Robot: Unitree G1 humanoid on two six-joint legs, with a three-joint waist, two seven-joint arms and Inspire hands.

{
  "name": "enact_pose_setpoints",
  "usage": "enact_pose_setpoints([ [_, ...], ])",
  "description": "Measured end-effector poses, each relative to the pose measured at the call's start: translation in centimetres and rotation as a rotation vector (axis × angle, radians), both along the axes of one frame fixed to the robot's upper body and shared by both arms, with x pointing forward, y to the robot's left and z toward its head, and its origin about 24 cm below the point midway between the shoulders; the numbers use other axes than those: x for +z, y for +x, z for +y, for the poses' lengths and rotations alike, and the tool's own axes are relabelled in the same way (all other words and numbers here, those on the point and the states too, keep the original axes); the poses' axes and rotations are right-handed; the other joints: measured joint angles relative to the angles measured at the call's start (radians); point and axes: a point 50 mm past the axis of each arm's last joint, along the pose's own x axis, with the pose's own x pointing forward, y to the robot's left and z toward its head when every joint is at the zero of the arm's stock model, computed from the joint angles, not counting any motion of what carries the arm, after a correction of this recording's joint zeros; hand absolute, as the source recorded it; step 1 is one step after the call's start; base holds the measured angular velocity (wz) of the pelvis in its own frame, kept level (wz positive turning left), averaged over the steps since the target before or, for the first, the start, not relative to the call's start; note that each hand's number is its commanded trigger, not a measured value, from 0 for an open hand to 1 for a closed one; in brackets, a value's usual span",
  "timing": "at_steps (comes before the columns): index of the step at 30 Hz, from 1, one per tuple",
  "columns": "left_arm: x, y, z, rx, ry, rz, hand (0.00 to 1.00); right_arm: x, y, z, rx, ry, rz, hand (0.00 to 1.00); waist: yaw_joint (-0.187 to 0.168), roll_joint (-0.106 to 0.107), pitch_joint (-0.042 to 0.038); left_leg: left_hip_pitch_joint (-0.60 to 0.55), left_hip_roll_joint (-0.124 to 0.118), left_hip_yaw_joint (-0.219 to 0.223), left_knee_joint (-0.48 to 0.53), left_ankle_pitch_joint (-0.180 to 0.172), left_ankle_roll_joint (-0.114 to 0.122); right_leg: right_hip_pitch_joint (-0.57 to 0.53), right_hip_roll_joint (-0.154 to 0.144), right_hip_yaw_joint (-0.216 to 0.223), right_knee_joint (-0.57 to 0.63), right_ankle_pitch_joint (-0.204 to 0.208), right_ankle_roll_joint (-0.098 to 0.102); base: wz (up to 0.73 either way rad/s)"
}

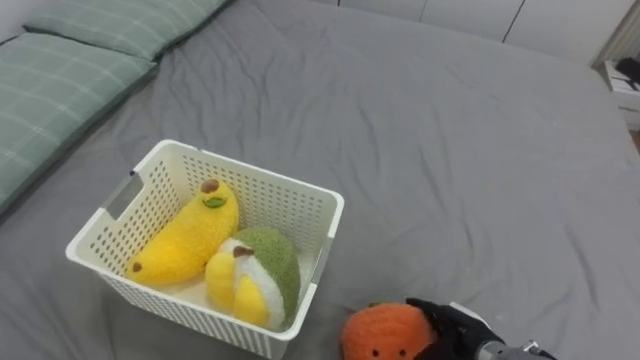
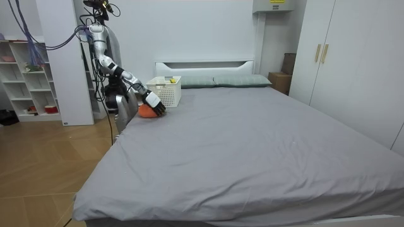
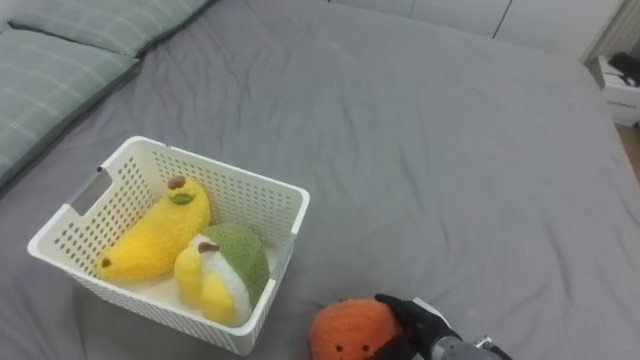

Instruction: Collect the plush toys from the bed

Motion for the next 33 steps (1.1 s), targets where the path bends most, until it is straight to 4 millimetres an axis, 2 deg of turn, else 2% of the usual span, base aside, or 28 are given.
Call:
enact_pose_setpoints([
  [2,0.0,-0.1,0.0,0.002,-0.004,0.008,0.0,0.0,0.2,0.1,0.037,-0.019,0.017,0.99,0.001,0.0,0.0003,-0.001,0.0,-0.006,0.002,0.0,-0.001,0.003,0.0,-0.008,-0.001,0.0,0.0,0.08],
  [8,-0.1,0.1,-0.2,-0.009,-0.01,0.013,0.0,-0.1,0.2,0.7,0.131,-0.064,0.055,1.0,0.026,-0.001,0.0016,-0.001,0.0,-0.011,0.002,-0.001,-0.002,0.006,0.001,-0.008,-0.004,0.0,0.0,0.01],
  [13,-0.1,0.1,-0.2,-0.008,-0.015,0.023,0.0,-0.6,-0.2,1.8,0.209,-0.081,0.095,1.0,0.027,-0.003,0.0013,-0.007,-0.001,-0.012,0.002,-0.001,-0.002,0.007,0.002,-0.017,-0.016,0.0,0.0,0.01],
  [17,-0.1,0.3,-0.4,-0.02,-0.021,0.02,0.0,-0.6,-0.2,1.9,0.223,-0.091,0.1,1.0,0.028,-0.008,0.0048,-0.008,-0.001,-0.012,0.001,-0.001,-0.002,0.005,0.001,-0.021,-0.016,0.0,0.0,0.0],
  [21,-0.1,0.7,-0.5,-0.029,-0.023,0.008,0.0,-0.3,0.1,2.0,0.233,-0.102,0.082,1.0,0.024,-0.011,0.0051,-0.012,-0.001,-0.013,0.001,-0.001,-0.002,0.002,0.0,-0.023,-0.016,0.0,0.0,0.0],
  [29,0.0,1.3,-0.3,-0.028,-0.013,-0.018,0.0,2.1,2.4,1.3,0.194,-0.147,-0.076,1.0,0.018,-0.008,0.0044,-0.011,-0.001,-0.01,0.001,-0.001,-0.001,0.003,0.0,-0.021,-0.016,0.0,0.0,0.0],
  [33,0.1,1.2,0.1,-0.01,-0.005,-0.021,0.0,4.9,4.3,1.3,0.16,-0.138,-0.234,1.0,0.002,-0.005,0.0004,-0.01,0.0,-0.003,-0.001,-0.001,-0.001,-0.001,-0.003,-0.009,-0.014,0.0,0.0,-0.04],
])
